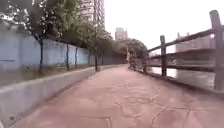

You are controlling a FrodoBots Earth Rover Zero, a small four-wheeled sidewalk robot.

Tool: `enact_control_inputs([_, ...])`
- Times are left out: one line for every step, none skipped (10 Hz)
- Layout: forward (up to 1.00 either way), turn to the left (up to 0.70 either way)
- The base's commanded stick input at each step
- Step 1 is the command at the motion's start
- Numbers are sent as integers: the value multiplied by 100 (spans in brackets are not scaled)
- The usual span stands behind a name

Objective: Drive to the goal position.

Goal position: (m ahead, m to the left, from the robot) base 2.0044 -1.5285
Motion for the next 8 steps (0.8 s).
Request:
enact_control_inputs([100,0])
enact_control_inputs([100,0])
enact_control_inputs([100,0])
enact_control_inputs([100,0])
enact_control_inputs([100,0])
enact_control_inputs([100,0])
enact_control_inputs([100,0])
enact_control_inputs([100,0])
